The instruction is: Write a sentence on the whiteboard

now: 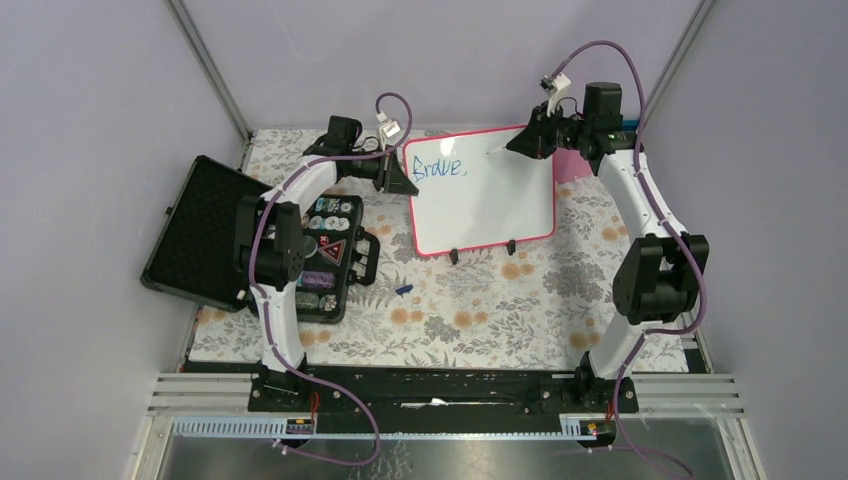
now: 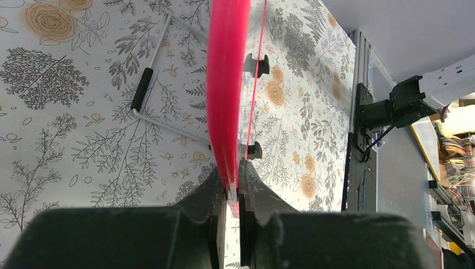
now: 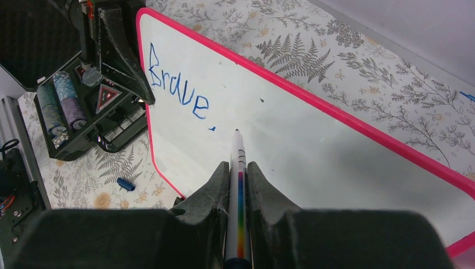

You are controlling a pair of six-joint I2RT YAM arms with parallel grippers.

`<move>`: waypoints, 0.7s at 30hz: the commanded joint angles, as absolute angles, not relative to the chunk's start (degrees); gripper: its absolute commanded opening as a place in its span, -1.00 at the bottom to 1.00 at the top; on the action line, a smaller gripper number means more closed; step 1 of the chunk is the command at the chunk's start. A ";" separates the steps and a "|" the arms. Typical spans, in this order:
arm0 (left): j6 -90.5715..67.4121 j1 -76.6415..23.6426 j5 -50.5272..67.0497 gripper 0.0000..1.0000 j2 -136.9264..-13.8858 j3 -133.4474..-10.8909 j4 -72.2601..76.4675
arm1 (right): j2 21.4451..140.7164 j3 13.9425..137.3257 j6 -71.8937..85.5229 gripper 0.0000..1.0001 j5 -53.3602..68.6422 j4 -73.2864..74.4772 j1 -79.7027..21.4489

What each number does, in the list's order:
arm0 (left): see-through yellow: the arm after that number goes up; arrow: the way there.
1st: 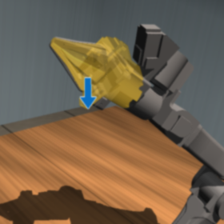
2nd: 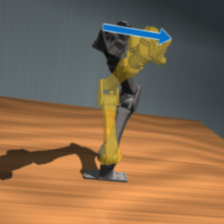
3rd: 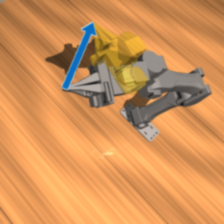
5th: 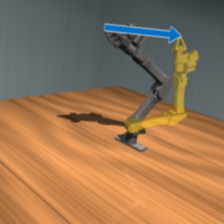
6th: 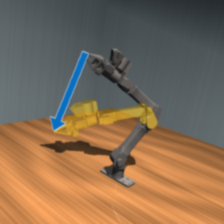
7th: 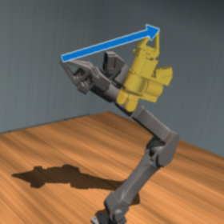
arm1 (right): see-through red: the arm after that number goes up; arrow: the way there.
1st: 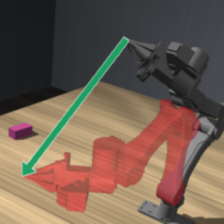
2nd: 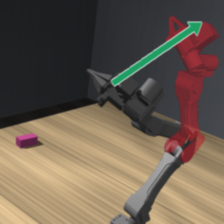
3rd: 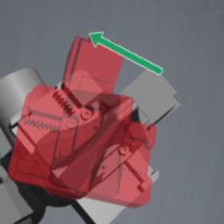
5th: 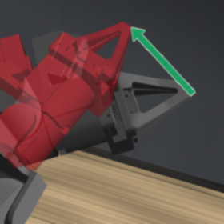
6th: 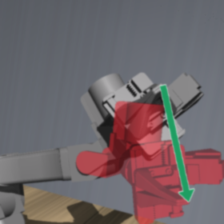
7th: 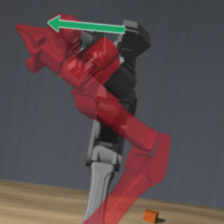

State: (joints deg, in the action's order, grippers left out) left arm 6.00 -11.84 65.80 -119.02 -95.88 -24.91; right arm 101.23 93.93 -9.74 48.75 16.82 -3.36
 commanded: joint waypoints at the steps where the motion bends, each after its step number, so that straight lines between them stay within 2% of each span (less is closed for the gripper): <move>1: 9.67 -12.22 63.76 -1.00 -120.06 -97.73 -24.61 | 102.27 95.71 -9.34 -1.00 49.73 14.90 -3.15; 21: 9.15 -12.22 64.73 -1.00 -119.87 -98.15 -24.70 | 104.19 97.50 -7.53 -1.00 53.15 14.78 -3.47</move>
State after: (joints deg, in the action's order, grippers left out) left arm 6.00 -11.84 65.82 -119.02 -96.03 -25.23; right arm 104.14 94.78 -8.40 50.74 16.80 -3.31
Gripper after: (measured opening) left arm 0.094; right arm 0.180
